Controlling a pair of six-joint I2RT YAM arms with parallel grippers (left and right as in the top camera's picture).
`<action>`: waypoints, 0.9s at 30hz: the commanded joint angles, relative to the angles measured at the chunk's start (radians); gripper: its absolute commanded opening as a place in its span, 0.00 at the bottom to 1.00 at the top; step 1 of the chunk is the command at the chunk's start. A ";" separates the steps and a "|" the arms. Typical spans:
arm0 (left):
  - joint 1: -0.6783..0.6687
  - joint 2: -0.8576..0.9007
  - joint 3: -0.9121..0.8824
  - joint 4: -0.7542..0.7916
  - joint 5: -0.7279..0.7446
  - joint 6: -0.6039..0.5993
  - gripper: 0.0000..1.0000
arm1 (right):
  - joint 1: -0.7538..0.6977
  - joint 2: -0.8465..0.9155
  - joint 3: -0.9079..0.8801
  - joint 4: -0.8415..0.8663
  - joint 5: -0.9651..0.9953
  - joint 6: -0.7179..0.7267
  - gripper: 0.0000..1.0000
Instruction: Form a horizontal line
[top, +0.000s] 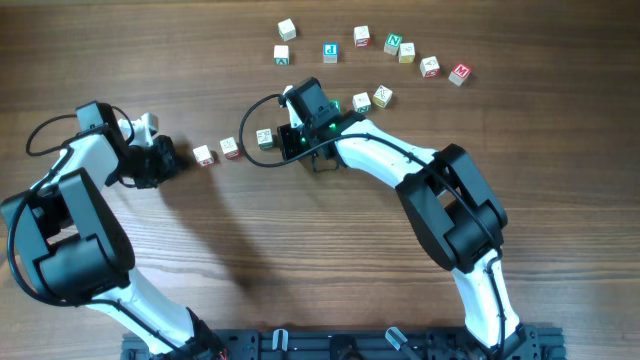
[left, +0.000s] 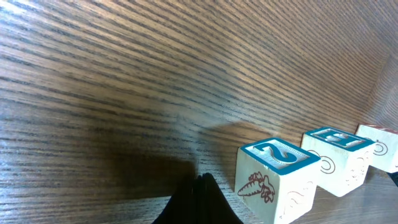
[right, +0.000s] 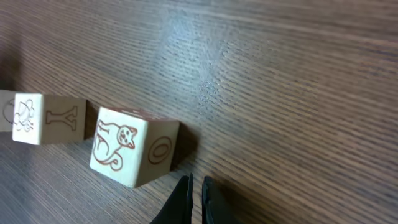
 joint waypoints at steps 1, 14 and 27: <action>0.002 0.031 -0.019 0.034 0.014 0.023 0.04 | -0.002 0.024 -0.012 0.021 0.000 -0.021 0.08; 0.002 0.031 -0.019 0.098 0.129 0.019 0.04 | 0.000 0.033 -0.012 0.074 -0.152 -0.103 0.08; 0.002 0.031 -0.019 0.085 0.128 0.012 0.04 | 0.018 0.033 -0.012 0.058 0.033 -0.070 0.07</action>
